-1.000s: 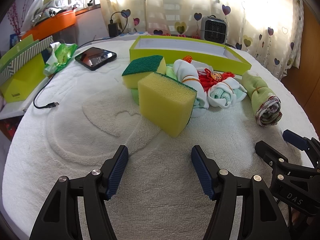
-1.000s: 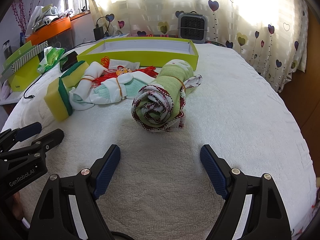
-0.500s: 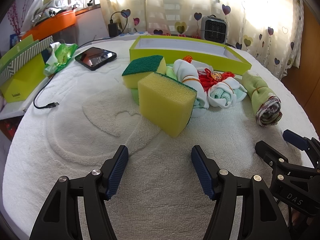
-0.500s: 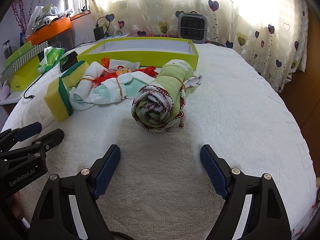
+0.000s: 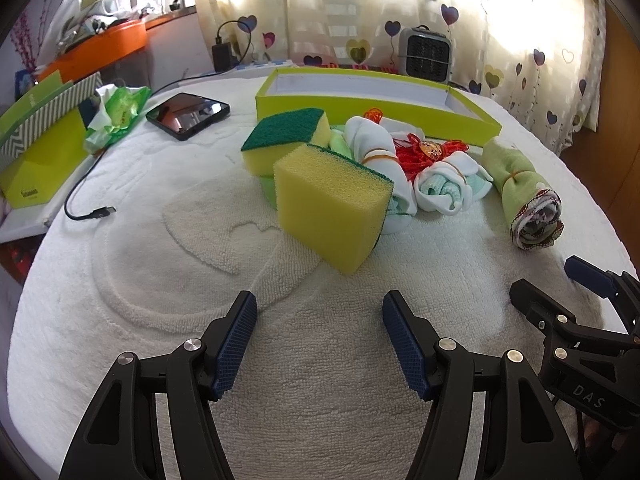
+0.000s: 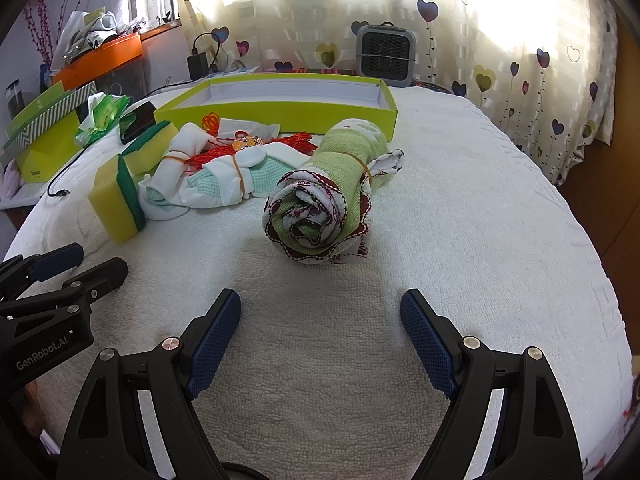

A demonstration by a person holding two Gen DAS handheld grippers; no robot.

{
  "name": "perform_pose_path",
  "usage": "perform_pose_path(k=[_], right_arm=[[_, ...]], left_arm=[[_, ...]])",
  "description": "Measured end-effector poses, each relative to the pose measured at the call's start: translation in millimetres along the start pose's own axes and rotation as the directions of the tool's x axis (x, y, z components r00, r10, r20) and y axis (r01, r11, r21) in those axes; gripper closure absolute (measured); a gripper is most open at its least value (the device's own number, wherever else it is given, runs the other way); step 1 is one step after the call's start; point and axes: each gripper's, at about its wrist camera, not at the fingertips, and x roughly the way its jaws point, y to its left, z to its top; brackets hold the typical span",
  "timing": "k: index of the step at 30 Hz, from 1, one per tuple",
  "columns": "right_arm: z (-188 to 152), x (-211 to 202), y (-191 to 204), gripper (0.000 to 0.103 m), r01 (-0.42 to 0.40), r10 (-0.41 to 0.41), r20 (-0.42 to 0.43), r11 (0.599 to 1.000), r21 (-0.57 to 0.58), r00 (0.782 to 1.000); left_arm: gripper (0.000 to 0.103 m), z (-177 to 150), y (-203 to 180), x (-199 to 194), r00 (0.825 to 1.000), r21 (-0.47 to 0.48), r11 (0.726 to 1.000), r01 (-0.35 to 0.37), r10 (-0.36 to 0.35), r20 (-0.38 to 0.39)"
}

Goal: Organize soft objects

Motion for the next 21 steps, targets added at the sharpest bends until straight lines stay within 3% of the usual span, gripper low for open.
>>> perform_pose_path(k=[7, 21], right_arm=[[0, 1, -1, 0.021, -0.009, 0.009, -0.006, 1.000, 0.001, 1.000], [26, -12, -12, 0.021, -0.087, 0.084, 0.059, 0.995, 0.053, 0.995]], left_arm=[[0.038, 1, 1, 0, 1.000, 0.009, 1.000, 0.021, -0.021, -0.017], [0.038, 20, 17, -4, 0.983, -0.023, 0.983, 0.184, -0.184, -0.014]])
